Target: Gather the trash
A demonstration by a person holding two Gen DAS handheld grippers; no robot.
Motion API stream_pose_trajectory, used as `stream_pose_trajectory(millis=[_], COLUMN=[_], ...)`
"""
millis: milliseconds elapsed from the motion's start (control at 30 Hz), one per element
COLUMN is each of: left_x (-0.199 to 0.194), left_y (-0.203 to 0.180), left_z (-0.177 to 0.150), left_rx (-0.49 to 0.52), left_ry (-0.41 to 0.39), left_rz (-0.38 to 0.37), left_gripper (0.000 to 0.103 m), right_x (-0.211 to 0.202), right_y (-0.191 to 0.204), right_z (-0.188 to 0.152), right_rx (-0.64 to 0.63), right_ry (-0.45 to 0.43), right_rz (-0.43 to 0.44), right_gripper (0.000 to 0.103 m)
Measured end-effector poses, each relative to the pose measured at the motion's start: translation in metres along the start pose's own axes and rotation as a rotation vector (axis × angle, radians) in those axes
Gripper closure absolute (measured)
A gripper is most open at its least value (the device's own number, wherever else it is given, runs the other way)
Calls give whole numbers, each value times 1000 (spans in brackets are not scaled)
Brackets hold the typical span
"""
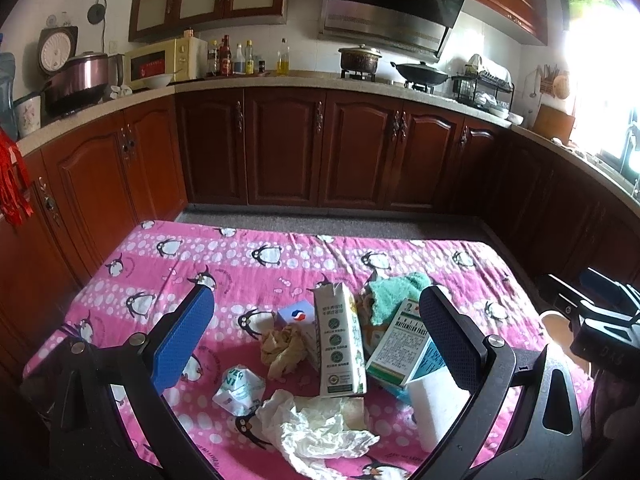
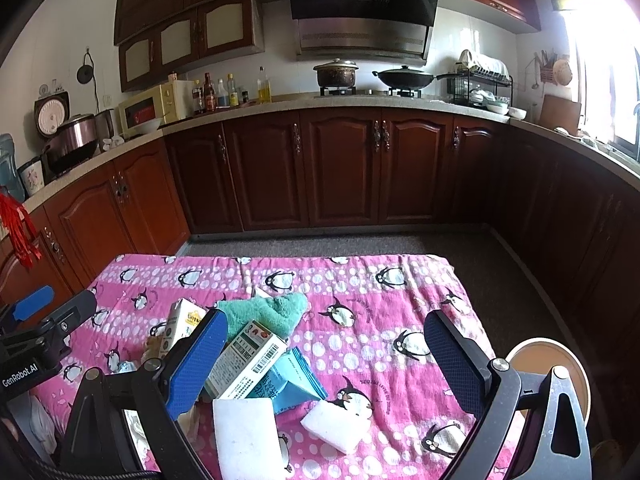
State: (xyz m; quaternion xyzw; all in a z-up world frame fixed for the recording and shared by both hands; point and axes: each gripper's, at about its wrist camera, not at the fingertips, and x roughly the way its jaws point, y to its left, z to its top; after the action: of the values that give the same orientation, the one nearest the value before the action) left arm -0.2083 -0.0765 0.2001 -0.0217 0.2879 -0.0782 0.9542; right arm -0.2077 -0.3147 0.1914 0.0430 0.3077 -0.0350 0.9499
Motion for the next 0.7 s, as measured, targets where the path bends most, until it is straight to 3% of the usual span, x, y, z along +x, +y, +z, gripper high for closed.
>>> stream_pose_trajectory(millis=[233,400,700], left_x=[11,24,54], left_y=[27,41,22], left_z=[-2,-8,-21], left_rx=[2,-29,-36], left_ry=[60,130,216], left_rz=[12,-20,-79], left_gripper=[1,1,1], right_x=[12,21,42], right_y=[-3,-3,18], right_z=[-7,-14,-38], right_rx=[-8,-4,-85], right_ry=[51,94,262], right_rz=[-1,27,124], right_gripper=[4,4,4])
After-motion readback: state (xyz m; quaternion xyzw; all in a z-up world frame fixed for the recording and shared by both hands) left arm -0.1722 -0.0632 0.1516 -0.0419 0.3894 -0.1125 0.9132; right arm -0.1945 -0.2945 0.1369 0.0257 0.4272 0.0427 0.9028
